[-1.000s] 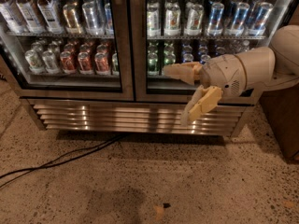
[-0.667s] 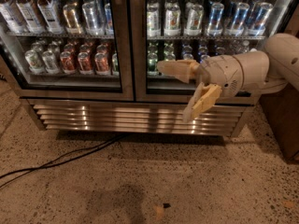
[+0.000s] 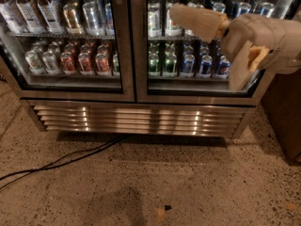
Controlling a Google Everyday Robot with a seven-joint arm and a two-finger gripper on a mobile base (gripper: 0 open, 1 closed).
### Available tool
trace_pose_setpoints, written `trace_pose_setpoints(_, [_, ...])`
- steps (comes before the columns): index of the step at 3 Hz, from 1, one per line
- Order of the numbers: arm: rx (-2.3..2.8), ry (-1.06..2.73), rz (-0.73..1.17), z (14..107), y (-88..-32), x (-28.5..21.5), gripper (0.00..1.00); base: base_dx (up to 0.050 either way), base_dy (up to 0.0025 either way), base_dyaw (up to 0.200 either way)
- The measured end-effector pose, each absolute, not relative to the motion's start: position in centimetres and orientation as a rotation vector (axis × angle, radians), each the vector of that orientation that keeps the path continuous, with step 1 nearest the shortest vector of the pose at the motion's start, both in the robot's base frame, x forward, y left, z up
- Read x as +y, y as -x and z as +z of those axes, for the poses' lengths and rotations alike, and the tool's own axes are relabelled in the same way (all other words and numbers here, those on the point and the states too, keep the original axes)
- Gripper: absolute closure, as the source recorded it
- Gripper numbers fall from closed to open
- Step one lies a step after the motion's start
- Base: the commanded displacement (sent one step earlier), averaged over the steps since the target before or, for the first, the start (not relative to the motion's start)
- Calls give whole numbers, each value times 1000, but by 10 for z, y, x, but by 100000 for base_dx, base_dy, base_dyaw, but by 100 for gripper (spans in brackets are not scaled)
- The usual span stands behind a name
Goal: Open left fridge door
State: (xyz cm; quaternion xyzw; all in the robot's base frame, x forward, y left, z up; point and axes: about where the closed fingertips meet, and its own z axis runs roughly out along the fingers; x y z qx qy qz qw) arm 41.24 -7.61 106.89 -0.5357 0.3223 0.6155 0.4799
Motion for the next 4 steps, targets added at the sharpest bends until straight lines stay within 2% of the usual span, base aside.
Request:
trace_pose_setpoints(1, [790,1300,1496,1070,-415,-73,0,0,0,0])
trace_pose_setpoints(4, [858,1132,1186,1049,-424,-73,0,0,0,0])
